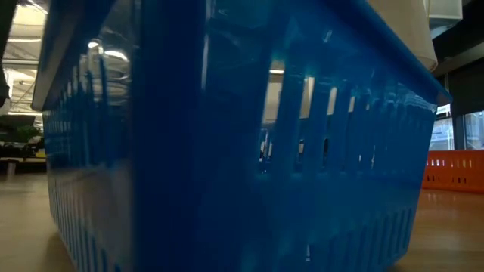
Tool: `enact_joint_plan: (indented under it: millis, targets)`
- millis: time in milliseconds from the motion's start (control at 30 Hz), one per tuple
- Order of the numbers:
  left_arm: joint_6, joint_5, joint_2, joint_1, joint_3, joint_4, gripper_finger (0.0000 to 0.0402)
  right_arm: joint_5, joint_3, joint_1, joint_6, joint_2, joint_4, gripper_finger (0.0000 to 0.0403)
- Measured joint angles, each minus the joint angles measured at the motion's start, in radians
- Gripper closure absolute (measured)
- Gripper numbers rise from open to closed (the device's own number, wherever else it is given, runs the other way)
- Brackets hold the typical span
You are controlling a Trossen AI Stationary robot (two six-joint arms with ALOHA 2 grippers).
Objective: Stack baskets by color
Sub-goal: Stack the bottom orange bin on the top left orange bin
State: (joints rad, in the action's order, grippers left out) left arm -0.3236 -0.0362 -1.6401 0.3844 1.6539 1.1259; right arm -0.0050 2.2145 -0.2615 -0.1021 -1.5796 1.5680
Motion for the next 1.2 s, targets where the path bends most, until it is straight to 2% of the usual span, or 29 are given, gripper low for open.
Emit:
enact_joint_plan:
  millis: [267,500,767,1000,1200]
  targets:
    - [0.209,-0.001,0.198,-0.115,0.000,0.116,0.0346,-0.197,-0.213,0.046,0.071,-0.006,-0.022,0.0301]
    - [0.420,0.004,0.307,-0.287,0.000,0.189,0.0346,-0.204,-0.371,0.130,0.071,-0.013,-0.196,0.0301]
    - [0.826,0.005,0.332,-0.534,0.000,0.390,0.0346,-0.199,-0.416,0.220,0.081,-0.012,-0.313,0.0301]
    - [0.791,-0.014,0.332,-0.824,-0.011,0.398,0.0347,-0.169,-0.416,0.266,0.072,-0.012,-0.344,0.0301]
    - [0.813,-0.019,0.332,-1.018,-0.125,0.282,0.0347,-0.136,-0.416,0.282,0.074,-0.012,-0.345,0.0301]
